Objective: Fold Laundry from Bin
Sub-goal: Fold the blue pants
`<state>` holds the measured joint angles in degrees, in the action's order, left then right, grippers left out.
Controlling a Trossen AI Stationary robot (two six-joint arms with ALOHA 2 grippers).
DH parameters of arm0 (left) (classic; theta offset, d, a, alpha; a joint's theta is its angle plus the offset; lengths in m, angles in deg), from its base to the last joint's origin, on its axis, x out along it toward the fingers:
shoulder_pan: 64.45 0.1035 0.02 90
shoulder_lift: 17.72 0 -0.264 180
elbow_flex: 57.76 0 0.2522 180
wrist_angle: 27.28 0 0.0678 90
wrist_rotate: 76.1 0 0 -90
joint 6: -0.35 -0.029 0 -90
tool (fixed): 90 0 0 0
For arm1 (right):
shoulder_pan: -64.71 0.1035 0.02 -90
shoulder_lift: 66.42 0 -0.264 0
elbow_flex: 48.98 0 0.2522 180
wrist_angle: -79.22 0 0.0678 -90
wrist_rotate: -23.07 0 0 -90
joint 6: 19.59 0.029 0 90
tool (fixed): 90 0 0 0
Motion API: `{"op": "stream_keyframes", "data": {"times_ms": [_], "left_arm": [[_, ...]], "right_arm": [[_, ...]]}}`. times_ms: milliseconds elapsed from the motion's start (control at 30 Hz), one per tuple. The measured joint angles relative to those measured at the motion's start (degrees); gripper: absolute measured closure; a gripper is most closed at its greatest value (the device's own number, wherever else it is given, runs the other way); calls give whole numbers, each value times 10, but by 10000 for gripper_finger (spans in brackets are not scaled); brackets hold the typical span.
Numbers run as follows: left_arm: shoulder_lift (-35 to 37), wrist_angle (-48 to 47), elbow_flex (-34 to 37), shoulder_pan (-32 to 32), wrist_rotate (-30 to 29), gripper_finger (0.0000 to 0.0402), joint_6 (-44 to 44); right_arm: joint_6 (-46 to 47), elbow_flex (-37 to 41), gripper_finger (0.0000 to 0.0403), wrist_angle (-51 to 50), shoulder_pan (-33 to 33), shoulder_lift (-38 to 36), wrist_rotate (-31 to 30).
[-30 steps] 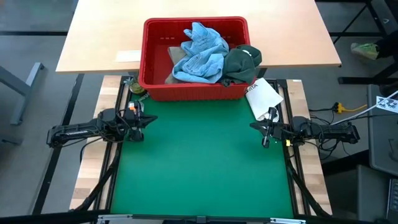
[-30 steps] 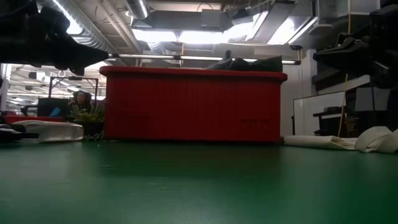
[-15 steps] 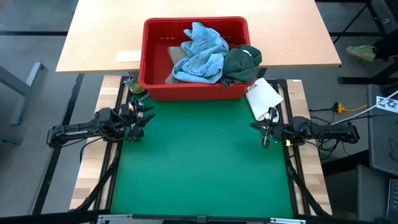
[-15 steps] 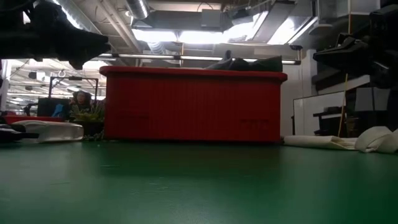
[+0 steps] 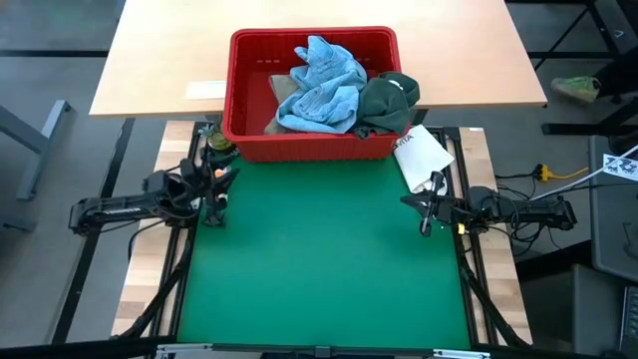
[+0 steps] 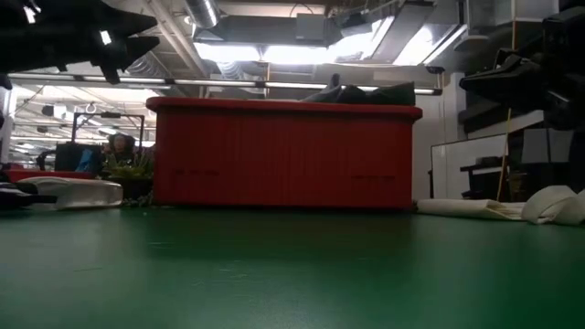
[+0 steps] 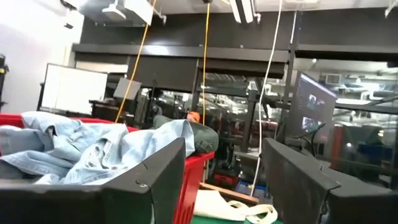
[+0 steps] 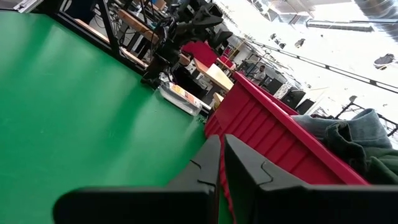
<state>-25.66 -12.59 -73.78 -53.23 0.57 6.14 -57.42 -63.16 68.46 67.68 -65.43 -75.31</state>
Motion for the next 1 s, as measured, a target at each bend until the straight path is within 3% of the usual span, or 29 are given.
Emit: {"op": "stream_keyframes", "data": {"times_ms": [200,467,833,1000], "left_arm": [[-105,7,-56,8,-70,194,2],[-263,7,-181,92,-68,194,2],[-490,-13,-375,239,71,194,48],[-600,-76,-465,292,124,194,77]], "right_arm": [[0,0,379,0,0,0,0],[0,0,379,0,0,0,0],[0,0,379,0,0,0,-1],[0,0,379,0,0,0,0]]}}
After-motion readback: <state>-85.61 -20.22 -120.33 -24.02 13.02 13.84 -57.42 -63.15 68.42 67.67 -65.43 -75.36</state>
